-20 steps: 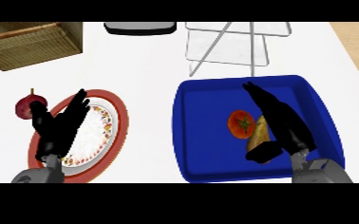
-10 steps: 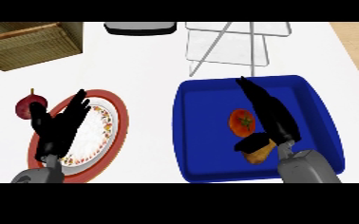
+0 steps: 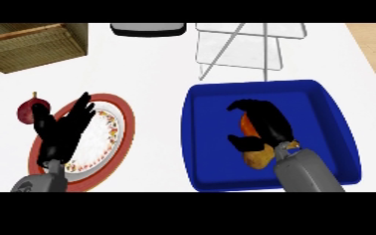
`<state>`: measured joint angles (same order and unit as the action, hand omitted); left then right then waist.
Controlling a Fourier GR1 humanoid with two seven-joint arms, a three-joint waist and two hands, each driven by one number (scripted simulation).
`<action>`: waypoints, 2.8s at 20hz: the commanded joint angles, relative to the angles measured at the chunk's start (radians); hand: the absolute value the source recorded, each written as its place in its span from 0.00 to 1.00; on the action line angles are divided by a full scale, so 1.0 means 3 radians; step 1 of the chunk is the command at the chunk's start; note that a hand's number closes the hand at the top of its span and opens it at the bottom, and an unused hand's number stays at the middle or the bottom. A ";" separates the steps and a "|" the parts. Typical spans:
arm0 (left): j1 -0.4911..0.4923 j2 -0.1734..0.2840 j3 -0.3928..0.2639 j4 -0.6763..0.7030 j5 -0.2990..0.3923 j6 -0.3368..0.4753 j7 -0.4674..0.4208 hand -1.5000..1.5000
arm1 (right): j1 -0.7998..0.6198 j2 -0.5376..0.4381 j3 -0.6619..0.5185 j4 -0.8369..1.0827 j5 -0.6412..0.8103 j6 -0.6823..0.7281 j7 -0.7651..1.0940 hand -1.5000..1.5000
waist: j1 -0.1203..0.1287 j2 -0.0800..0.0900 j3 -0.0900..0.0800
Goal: Pick the tomato from the tray and place it in the tiered shelf
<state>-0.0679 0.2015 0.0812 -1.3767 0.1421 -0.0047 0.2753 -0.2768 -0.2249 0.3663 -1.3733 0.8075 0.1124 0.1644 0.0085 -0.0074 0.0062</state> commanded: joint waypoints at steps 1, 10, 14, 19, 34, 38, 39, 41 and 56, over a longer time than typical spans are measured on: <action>-0.0015 0.0027 0.0067 0.0266 0.0038 -0.0097 0.0003 0.50 | 0.0145 -0.0040 0.0123 -0.0014 0.0045 0.0108 -0.0247 1.00 | -0.0032 0.0026 -0.0021; 0.0021 0.0000 0.0081 0.0173 -0.0027 -0.0052 0.0051 0.50 | 0.0528 0.0154 0.0224 -0.0607 0.0068 -0.0125 -0.0521 1.00 | -0.0055 0.0018 -0.0022; 0.0196 0.0018 0.0045 -0.0120 0.0014 -0.0101 0.0196 0.50 | 0.0416 0.0532 0.0262 -0.0732 0.0183 -0.0059 0.0150 1.00 | -0.0022 0.0017 -0.0022; 0.0036 -0.0130 -0.0043 0.0098 -0.0064 -0.0031 0.0059 0.50 | -0.0241 0.0739 0.0648 -0.0555 -0.0228 -0.0275 0.1701 1.00 | 0.0074 0.0038 -0.0027; 0.0136 -0.0095 0.0008 0.0049 -0.0067 -0.0042 0.0096 0.50 | -0.2539 0.0748 0.0146 -0.1420 0.0021 0.0187 0.3924 1.00 | 0.0006 -0.0005 -0.0029; 0.0109 -0.0108 0.0036 0.0117 -0.0069 -0.0051 -0.0022 0.50 | -0.2739 0.0748 -0.0280 -0.1275 0.0134 0.0366 0.3801 1.00 | -0.0036 0.0009 -0.0028; 0.0173 -0.0054 0.0059 -0.0059 -0.0027 -0.0046 0.0163 0.50 | -0.2790 0.0645 -0.0471 -0.1339 0.0008 0.0549 0.3716 1.00 | -0.0032 0.0000 -0.0023; 0.0065 -0.0114 0.0036 0.0186 -0.0103 -0.0016 0.0002 0.50 | -0.2961 0.0684 -0.0552 -0.1039 0.0092 0.0438 0.3671 1.00 | -0.0040 0.0019 -0.0028; 0.0028 -0.0152 -0.0006 0.0156 -0.0166 -0.0016 0.0000 0.50 | -0.3555 0.0030 -0.1526 0.0400 -0.0202 0.0321 0.2504 1.00 | 0.0006 0.0041 -0.0024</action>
<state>-0.0627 0.1789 0.0930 -1.3959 0.1107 -0.0193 0.2820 -1.3504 -0.1925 -0.0641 -1.3548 0.7596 0.2211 0.9759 0.0110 -0.0031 0.0063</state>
